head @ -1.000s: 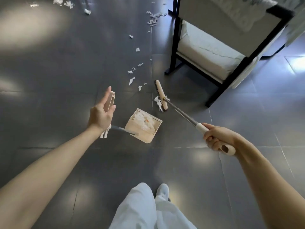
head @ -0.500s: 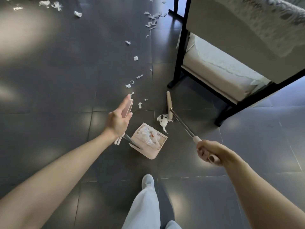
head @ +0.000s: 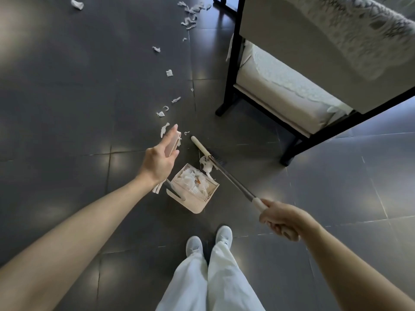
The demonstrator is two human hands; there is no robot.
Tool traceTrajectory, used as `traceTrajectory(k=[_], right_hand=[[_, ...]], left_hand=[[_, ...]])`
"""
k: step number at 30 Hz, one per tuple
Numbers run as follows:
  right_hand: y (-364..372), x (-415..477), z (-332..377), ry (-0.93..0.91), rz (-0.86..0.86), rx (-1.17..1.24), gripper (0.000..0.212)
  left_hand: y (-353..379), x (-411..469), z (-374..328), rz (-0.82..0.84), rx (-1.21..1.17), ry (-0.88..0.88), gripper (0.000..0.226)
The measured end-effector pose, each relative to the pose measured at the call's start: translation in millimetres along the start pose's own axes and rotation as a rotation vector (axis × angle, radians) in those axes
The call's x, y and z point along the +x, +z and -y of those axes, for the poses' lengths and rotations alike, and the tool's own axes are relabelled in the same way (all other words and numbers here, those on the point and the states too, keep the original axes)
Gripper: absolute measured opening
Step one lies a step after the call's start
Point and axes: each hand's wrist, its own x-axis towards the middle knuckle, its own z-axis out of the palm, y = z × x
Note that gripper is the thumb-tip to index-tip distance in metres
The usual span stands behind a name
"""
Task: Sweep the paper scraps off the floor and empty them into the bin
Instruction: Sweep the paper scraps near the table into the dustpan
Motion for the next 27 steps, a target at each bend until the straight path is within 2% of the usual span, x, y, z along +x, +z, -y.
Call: traceTrajectory(k=[2,6,10,15,23,27], right_hand=[[9.3,-7.9,-6.3,-0.005,0.044,-0.02,0.061],[3.2,-31.2,-11.7,-0.025,0.128,-0.013,0.065],[-33.2,-55.3,-11.6,-0.071,0.133,-0.018,0.074],[-66.8,-67.0,1.6,-0.123,0.105,0.012,0.071],[-93.6,-26.2,59.0,-0.171,0.102,0.155,0.07],[-83.6,11.2,107.7,-0.182,0.047,0.123,0.071]], left_hand=[[1.8,-0.3,-1.6,-0.01,0.01,0.004,0.066],[1.6,0.6,-4.4,-0.031,0.03,0.011,0.066],[-1.9,0.0,-2.4,-0.062,0.054,0.006,0.066],[-6.9,2.3,0.7,-0.135,0.06,-0.019,0.066],[-32.7,24.1,8.6,-0.234,0.089,-0.064,0.068],[-60.5,35.7,26.5,-0.281,0.081,-0.107,0.068]])
